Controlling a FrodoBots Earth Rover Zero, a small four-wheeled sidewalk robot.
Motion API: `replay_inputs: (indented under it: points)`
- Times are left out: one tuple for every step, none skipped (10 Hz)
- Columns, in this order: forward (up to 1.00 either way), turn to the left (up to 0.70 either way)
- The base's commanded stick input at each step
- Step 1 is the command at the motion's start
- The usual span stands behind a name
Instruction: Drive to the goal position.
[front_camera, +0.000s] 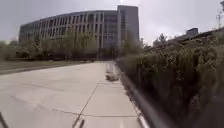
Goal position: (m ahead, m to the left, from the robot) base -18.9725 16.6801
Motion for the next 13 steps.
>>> replay_inputs:
  points:
    - [0.7,0.27]
    - [0.7,0.27]
    - [0.7,0.27]
    - [0.7,0.27]
    - [0.7,0.27]
    - [0.7,0.27]
    - [0.7,0.27]
    - [0.7,0.27]
    - [0.7,0.27]
    - [0.7,0.27]
    - [0.7,0.27]
    - [0.7,0.27]
    - [0.7,0.27]
